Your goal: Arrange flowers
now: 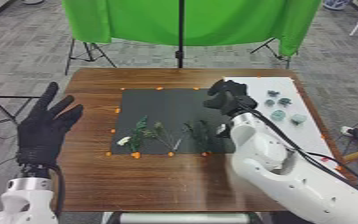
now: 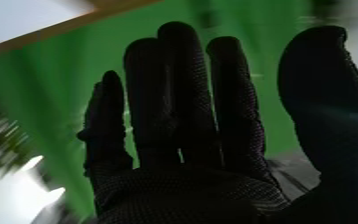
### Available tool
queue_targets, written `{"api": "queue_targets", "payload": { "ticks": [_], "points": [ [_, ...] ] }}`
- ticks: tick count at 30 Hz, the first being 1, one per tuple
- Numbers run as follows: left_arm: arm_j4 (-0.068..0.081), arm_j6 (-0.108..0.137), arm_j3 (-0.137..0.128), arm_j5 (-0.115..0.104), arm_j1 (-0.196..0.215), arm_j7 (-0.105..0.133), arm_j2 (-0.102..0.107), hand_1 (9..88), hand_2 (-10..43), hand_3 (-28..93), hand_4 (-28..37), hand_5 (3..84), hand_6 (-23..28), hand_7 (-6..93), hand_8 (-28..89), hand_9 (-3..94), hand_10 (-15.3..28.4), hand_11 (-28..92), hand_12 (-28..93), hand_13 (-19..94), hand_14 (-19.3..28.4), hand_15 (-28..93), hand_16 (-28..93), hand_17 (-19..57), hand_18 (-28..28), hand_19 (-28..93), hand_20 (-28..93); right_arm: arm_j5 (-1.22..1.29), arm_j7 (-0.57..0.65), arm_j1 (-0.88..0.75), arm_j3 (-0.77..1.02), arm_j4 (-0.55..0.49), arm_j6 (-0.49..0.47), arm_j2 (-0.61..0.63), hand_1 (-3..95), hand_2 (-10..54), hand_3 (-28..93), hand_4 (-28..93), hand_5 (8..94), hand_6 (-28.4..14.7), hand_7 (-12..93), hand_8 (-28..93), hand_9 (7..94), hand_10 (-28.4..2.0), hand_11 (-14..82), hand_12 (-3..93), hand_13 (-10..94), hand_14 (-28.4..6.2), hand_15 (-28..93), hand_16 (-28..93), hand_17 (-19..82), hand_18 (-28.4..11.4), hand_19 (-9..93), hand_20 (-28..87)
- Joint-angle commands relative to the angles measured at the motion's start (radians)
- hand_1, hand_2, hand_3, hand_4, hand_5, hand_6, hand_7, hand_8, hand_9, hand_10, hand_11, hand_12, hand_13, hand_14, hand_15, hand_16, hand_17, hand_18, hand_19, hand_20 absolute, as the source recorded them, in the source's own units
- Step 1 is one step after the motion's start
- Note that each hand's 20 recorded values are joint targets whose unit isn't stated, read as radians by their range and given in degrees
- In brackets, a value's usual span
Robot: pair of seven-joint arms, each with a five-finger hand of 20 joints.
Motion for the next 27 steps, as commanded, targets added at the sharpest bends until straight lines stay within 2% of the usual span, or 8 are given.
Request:
{"api": "queue_targets", "payload": {
  "ticks": [1, 8, 12, 18, 24, 25, 26, 27],
  "points": [
    [-0.007, 0.034, 0.017, -0.018, 0.046, 0.031, 0.012, 23.0, 6.3, 77, -28.3, 30.7, 2.8, 12.1, -11, 28.5, 17.5, 20, 11, 23, 28.2, 47, -7, -8.4, 28.4, 51, 24, -0.025, 0.141, -0.028, 0.076, 0.129, 0.011, 0.193, 36.2, -9.5, 75, -28, 58.0, 3.2, 14, -14, 59.5, -15.5, 24.0, 14.1, 51, -13.8, 71, 13, 16, -28.3, 74, 46],
    [-0.011, 0.042, 0.027, -0.030, 0.057, 0.062, 0.032, 23.1, 6.4, 77, -28.3, 30.7, 2.8, 12.0, -11, 28.7, 17.5, 20, 11, 23, 28.2, 47, -7, -8.4, 28.4, 50, 24, 0.001, 0.168, -0.054, 0.094, 0.161, -0.072, 0.200, 36.0, -9.5, 75, -28, 56.7, 3.1, 14, -14, 57.7, -16.2, 22.3, 14.0, 50, -14.3, 72, 12, 17, -28.3, 76, 46],
    [-0.013, 0.047, 0.028, -0.034, 0.058, 0.068, 0.037, 23.1, 6.5, 77, -28.3, 30.7, 2.8, 12.1, -11, 28.7, 17.6, 20, 10, 23, 28.2, 47, -7, -8.4, 28.4, 50, 24, -0.009, 0.166, -0.094, 0.124, 0.160, -0.086, 0.178, 36.0, -9.5, 75, -28, 56.6, 3.2, 14, -14, 58.1, -16.0, 22.2, 14.0, 51, -14.2, 72, 11, 17, -28.4, 76, 47],
    [-0.008, 0.044, 0.026, -0.035, 0.050, 0.054, 0.031, 23.1, 6.5, 77, -28.3, 30.7, 2.7, 12.2, -11, 28.7, 17.6, 20, 10, 23, 28.2, 47, -7, -8.4, 28.4, 50, 24, -0.009, 0.158, -0.076, 0.096, 0.172, -0.126, 0.153, 36.1, -9.5, 75, -28, 57.0, 3.7, 14, -14, 59.3, -15.6, 22.7, 14.3, 52, -13.7, 73, 11, 17, -28.4, 76, 47],
    [-0.003, 0.046, 0.038, -0.044, 0.039, 0.058, 0.040, 23.1, 6.4, 78, -28.3, 30.7, 2.7, 12.3, -11, 28.7, 17.5, 20, 10, 23, 28.2, 47, -7, -8.5, 28.4, 51, 24, -0.017, 0.154, -0.038, 0.036, 0.203, -0.177, 0.126, 38.0, -9.5, 75, -28, 60.0, 4.5, 15, -14, 63.1, -14.9, 24.9, 15.1, 54, -12.8, 73, 12, 16, -28.4, 76, 48],
    [-0.003, 0.043, 0.036, -0.039, 0.038, 0.054, 0.037, 23.1, 6.5, 78, -28.3, 30.7, 2.8, 12.3, -11, 28.7, 17.5, 20, 10, 23, 28.2, 47, -7, -8.5, 28.4, 51, 24, -0.015, 0.160, -0.039, 0.030, 0.207, -0.179, 0.122, 38.7, -9.5, 75, -28, 61.5, 4.9, 15, -14, 64.5, -14.2, 25.8, 15.3, 55, -12.4, 73, 12, 16, -28.4, 76, 48],
    [-0.004, 0.046, 0.037, -0.042, 0.040, 0.063, 0.042, 23.1, 6.4, 78, -28.3, 30.7, 2.8, 12.3, -11, 28.7, 17.5, 20, 10, 23, 28.2, 47, -7, -8.5, 28.4, 51, 24, -0.021, 0.168, -0.027, 0.009, 0.217, -0.166, 0.119, 39.9, -9.5, 74, -28, 63.0, 4.9, 15, -14, 66.4, -13.2, 26.8, 15.5, 56, -11.8, 73, 12, 16, -28.4, 76, 48],
    [-0.003, 0.042, 0.034, -0.037, 0.035, 0.048, 0.032, 23.1, 6.4, 78, -28.3, 30.7, 2.7, 12.3, -11, 28.7, 17.5, 20, 10, 23, 28.2, 47, -7, -8.5, 28.4, 51, 24, -0.039, 0.177, -0.035, 0.005, 0.222, -0.158, 0.117, 43.0, -9.5, 74, -28, 66.3, 5.2, 15, -14, 69.5, -11.9, 27.9, 15.6, 58, -10.9, 73, 13, 17, -28.2, 76, 48]
  ]
}}
